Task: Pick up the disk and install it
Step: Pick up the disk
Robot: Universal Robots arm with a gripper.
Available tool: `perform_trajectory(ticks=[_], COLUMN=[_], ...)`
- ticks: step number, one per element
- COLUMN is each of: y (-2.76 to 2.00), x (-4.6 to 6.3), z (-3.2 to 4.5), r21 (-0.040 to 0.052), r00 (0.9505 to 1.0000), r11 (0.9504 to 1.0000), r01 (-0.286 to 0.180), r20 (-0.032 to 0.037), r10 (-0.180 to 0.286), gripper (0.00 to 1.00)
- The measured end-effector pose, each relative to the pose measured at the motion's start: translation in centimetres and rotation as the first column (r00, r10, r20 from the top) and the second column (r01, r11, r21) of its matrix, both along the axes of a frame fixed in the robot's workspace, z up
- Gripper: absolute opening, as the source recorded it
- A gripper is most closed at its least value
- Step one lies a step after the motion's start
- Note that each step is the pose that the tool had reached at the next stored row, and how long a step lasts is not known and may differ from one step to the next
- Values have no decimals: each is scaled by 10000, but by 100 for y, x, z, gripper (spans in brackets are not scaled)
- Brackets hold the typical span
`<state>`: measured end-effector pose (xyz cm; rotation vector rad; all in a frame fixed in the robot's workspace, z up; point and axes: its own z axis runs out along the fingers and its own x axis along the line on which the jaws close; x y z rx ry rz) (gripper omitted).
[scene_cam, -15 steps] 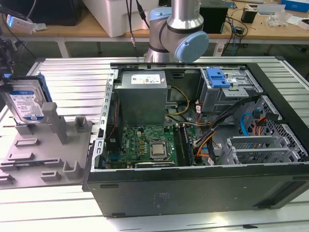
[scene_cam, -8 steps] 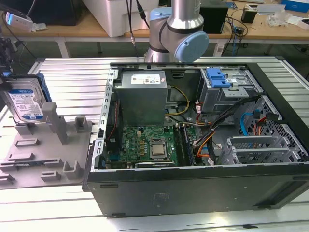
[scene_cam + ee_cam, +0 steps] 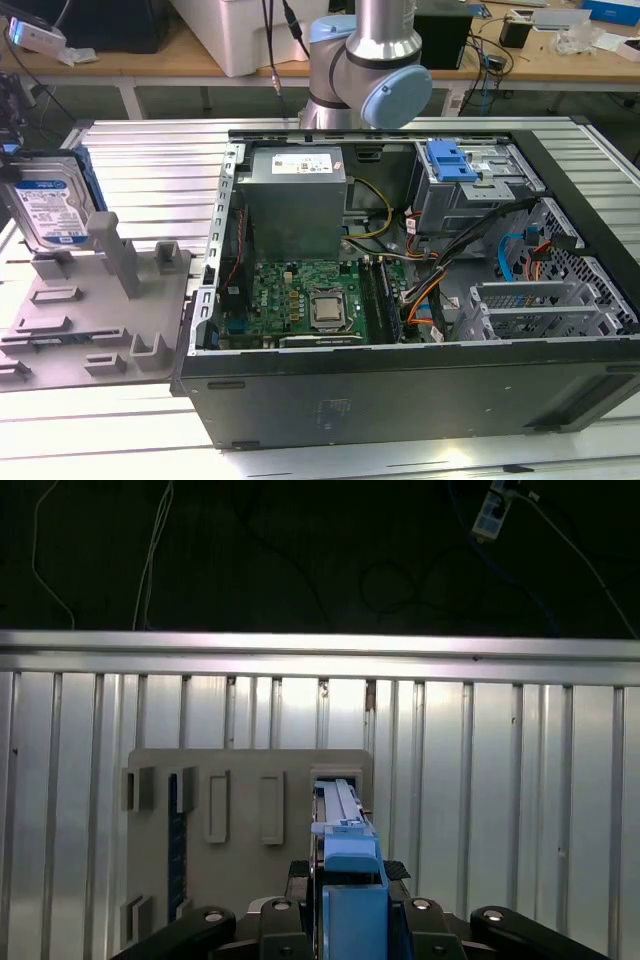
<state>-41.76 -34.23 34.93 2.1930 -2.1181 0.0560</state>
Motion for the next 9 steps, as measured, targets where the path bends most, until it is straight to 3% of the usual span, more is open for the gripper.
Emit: perform_trajectory(ticks=[9], y=[21], x=[0], z=[103], r21=[-42], r00=[10000], r11=[10000], r01=[-44], r20=[61], r10=[44], gripper=[37])
